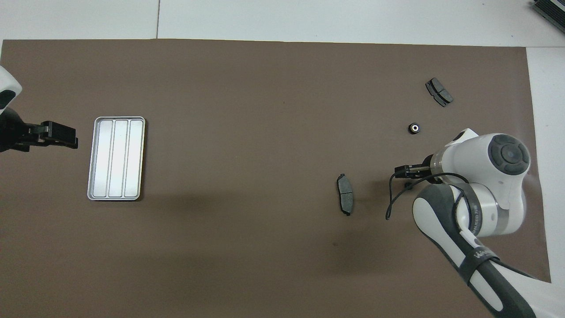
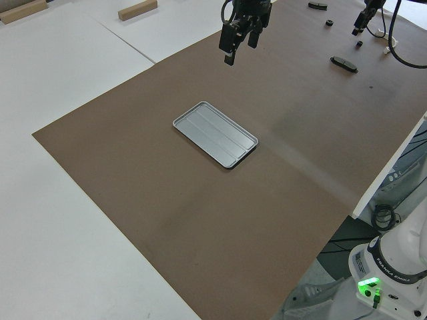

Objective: Pick bearing gear from pile to tray
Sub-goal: 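Reach the right gripper to the black bearing nearest the brake pad and grasp it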

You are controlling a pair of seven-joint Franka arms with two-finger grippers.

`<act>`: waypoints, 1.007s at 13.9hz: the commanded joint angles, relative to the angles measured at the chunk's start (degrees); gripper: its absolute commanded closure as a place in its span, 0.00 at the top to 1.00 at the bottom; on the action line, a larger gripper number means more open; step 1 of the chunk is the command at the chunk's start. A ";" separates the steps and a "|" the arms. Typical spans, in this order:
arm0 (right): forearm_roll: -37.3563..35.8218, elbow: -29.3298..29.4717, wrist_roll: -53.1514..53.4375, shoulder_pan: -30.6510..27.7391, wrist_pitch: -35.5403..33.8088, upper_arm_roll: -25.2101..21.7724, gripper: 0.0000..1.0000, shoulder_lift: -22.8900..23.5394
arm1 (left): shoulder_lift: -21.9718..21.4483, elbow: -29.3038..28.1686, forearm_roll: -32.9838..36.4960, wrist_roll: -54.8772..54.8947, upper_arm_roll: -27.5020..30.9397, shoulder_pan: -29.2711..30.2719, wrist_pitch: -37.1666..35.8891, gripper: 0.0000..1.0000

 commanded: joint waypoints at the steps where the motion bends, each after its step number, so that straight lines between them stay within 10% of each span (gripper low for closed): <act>1: 0.44 -2.62 -1.69 -0.03 3.16 0.12 0.81 -0.48 | -1.58 -1.58 -0.29 0.30 0.29 -0.35 0.11 1.00; 14: 0.87 -5.87 -1.69 0.67 5.37 0.12 0.43 -0.83 | -1.93 -2.11 -0.29 0.30 0.29 -0.35 0.11 1.00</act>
